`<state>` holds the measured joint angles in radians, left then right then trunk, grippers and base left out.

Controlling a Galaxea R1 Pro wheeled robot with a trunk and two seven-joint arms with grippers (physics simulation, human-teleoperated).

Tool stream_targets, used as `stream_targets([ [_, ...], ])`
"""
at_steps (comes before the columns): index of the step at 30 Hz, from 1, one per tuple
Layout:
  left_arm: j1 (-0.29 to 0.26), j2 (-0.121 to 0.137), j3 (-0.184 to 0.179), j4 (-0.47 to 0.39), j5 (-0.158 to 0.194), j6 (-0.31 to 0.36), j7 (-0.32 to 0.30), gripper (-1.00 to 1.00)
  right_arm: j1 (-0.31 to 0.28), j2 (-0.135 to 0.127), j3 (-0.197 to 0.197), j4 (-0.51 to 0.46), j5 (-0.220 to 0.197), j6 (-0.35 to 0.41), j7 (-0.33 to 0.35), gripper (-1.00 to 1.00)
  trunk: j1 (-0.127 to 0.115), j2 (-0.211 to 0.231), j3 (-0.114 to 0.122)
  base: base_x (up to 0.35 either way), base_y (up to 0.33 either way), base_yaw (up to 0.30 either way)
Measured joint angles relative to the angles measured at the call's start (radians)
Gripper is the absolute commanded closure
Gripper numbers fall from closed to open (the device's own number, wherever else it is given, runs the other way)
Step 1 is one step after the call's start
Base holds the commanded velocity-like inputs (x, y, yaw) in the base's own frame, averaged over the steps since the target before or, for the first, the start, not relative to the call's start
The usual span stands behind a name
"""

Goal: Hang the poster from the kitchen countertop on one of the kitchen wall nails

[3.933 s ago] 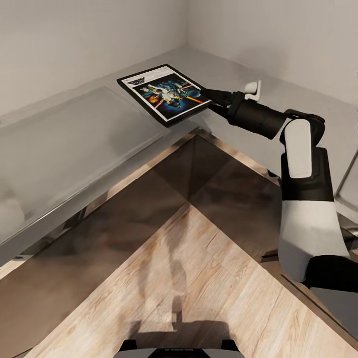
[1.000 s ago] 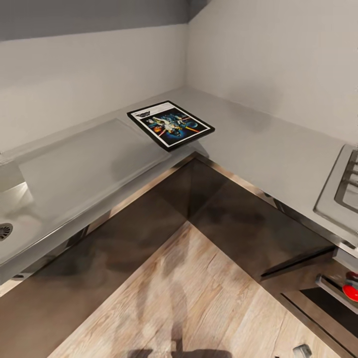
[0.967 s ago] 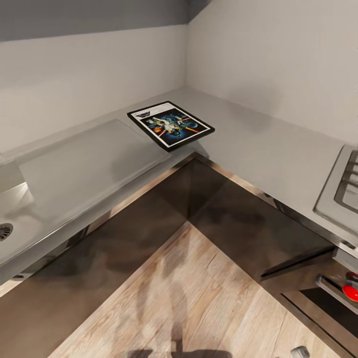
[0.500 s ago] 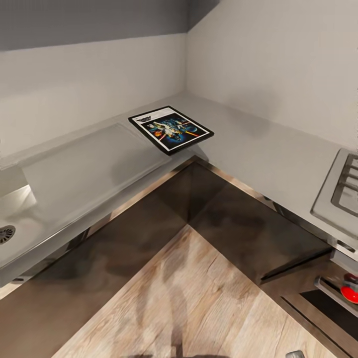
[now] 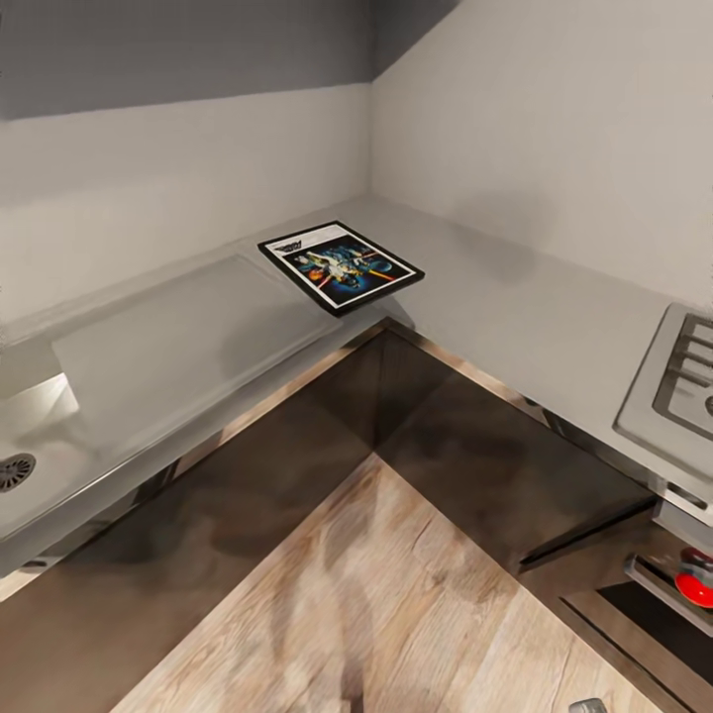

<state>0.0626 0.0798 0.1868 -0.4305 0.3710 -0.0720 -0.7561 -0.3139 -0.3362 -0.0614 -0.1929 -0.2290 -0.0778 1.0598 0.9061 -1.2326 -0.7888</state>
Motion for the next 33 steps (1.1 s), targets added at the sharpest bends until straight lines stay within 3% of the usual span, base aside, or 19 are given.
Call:
stream_targets([
  [12, 0.000, 0.000, 0.000, 0.000, -0.001, 0.000, 0.000, -1.00, 0.000, 0.000, 0.001, 0.000, 0.001, 0.000, -0.001, -1.00, 0.000, 0.000, 0.020, 0.000, 0.000, 0.000],
  [21, 0.000, 0.000, 0.000, 0.000, 0.000, 0.000, 0.000, -1.00, 0.000, 0.006, 0.001, 0.000, 0.002, -0.001, -0.065, -1.00, 0.000, 0.000, 0.035, 0.000, 0.000, 0.000],
  [33, 0.000, 0.000, 0.001, 0.000, 0.000, 0.000, 0.000, -1.00, 0.000, 0.008, 0.001, 0.000, 0.002, -0.001, -0.072, -1.00, 0.000, 0.000, 0.054, 0.000, 0.000, 0.000],
])
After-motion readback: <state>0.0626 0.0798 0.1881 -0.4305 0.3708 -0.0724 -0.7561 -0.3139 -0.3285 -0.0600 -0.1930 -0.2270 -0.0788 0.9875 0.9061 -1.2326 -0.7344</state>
